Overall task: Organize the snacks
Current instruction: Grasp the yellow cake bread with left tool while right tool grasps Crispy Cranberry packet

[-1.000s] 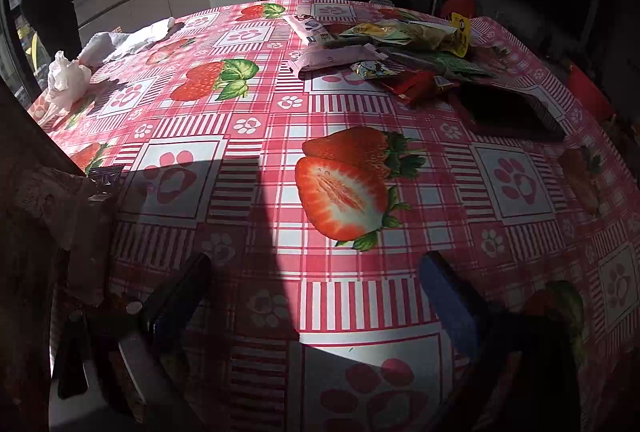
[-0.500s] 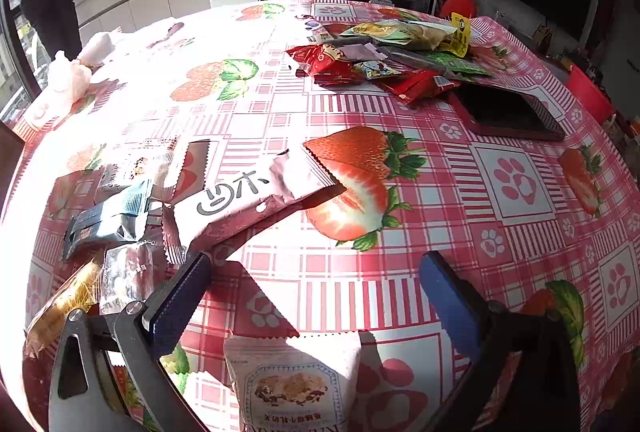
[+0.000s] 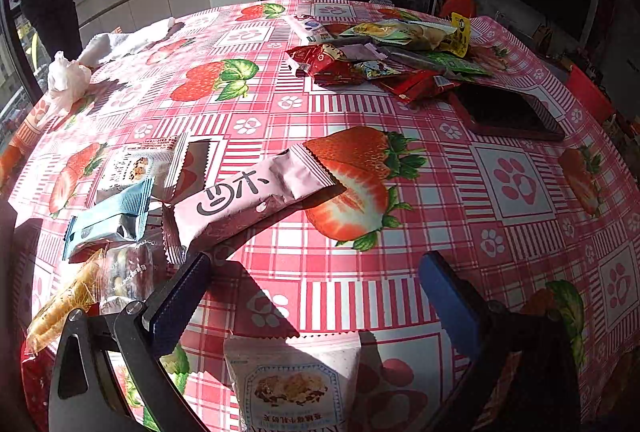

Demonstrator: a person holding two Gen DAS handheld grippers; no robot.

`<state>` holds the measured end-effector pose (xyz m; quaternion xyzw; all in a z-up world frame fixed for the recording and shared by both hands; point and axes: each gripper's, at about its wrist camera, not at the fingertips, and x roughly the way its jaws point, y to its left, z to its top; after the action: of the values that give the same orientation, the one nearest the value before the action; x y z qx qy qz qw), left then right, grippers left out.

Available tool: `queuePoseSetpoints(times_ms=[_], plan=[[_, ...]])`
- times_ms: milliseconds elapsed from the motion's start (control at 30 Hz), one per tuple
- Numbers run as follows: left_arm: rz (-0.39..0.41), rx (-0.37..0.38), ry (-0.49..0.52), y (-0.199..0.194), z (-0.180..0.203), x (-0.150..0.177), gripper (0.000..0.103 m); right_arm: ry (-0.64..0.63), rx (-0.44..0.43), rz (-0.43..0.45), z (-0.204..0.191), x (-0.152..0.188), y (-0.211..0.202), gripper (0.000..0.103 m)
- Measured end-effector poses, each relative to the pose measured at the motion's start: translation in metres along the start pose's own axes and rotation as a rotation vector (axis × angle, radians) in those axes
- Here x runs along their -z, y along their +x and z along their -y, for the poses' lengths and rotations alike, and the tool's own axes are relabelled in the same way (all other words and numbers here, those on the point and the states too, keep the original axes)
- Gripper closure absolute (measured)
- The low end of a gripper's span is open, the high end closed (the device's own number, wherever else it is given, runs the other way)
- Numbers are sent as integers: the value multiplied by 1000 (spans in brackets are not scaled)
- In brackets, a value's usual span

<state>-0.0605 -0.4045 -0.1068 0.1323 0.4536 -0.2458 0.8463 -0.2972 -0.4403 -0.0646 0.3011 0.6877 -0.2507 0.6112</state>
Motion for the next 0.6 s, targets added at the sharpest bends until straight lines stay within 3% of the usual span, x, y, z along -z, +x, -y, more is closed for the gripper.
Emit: queuePoseSetpoints(times_ms=[233,400,600], plan=[[-1,0,1,0,0,0,0,-2,2,30,-7,-7,3,0],[-20,3,0,0,1,-3,0,-3,0,86,-6,8,-1,0],[-297,46,82,9,5,-18,0,-12,-2,91,-7,15,-3,0]])
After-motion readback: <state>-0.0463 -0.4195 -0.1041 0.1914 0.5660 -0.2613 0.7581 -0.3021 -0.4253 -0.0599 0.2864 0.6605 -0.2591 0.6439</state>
